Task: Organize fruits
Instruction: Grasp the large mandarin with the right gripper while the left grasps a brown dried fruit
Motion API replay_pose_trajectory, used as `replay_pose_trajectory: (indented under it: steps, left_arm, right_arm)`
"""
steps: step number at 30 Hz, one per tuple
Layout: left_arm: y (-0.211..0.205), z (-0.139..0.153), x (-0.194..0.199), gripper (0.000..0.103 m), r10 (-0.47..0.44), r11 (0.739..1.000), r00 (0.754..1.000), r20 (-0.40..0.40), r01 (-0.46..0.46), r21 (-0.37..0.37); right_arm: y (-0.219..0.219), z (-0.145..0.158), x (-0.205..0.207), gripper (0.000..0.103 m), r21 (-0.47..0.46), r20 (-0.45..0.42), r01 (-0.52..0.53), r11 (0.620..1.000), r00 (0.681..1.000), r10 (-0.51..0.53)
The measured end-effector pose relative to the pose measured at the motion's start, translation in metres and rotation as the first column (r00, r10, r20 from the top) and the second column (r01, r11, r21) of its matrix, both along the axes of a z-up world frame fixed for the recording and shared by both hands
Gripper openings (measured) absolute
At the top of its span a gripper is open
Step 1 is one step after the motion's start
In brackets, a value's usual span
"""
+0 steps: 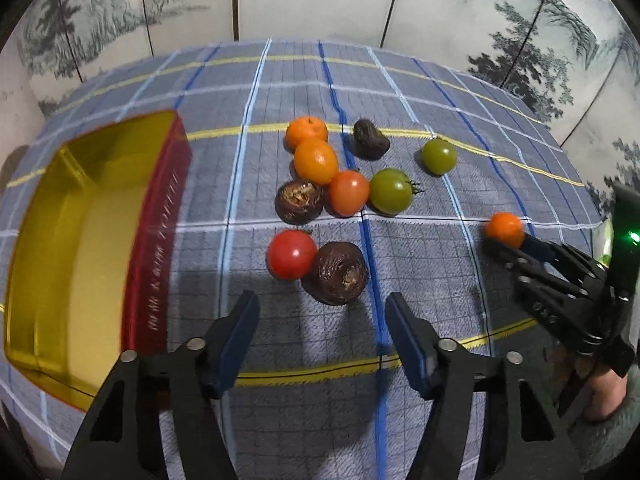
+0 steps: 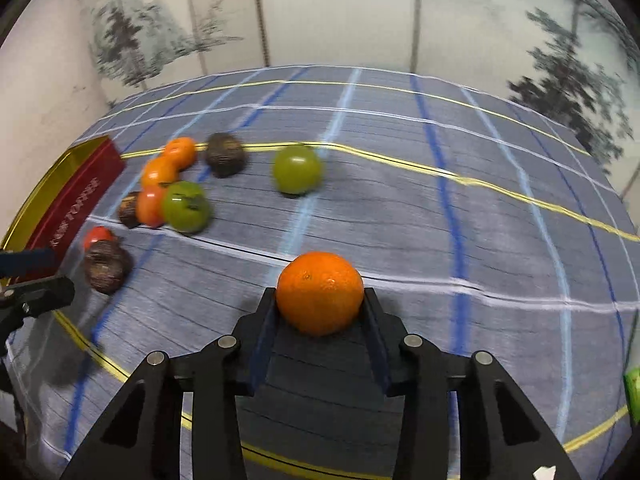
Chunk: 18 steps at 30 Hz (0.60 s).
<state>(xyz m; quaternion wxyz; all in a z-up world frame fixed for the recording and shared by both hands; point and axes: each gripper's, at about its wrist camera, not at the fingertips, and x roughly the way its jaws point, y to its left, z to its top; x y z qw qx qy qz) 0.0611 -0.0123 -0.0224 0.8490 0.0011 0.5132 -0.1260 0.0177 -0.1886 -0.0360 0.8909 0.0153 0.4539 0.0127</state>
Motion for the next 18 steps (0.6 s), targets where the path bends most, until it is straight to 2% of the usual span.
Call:
replay_pose_trajectory:
  steps: [6, 14, 16, 18]
  left_arm:
    - [-0.004, -0.011, 0.01, 0.056, 0.007, 1.0, 0.999, -0.033, -0.007, -0.004]
    - [-0.011, -0.019, 0.024, 0.054, 0.008, 1.0, 0.999, -0.037, -0.008, 0.01]
    - [-0.013, -0.021, 0.025, 0.048, 0.0, 1.0, 0.999, -0.041, 0.0, 0.005]
    - [-0.015, -0.021, 0.024, 0.036, -0.017, 1.0, 0.999, -0.051, 0.017, -0.015]
  right_arm:
    - [-0.022, -0.001, -0.01, 0.038, 0.001, 0.011, 0.041, 0.999, 0.999, -0.041]
    - [-0.02, -0.002, -0.012, 0.038, -0.007, 0.024, 0.045, 0.999, 0.999, -0.045]
    - [-0.019, -0.002, -0.013, 0.039, -0.006, 0.024, 0.045, 0.999, 0.999, -0.045]
    - [-0.02, -0.002, -0.012, 0.039, -0.005, 0.026, 0.045, 0.999, 0.999, -0.045]
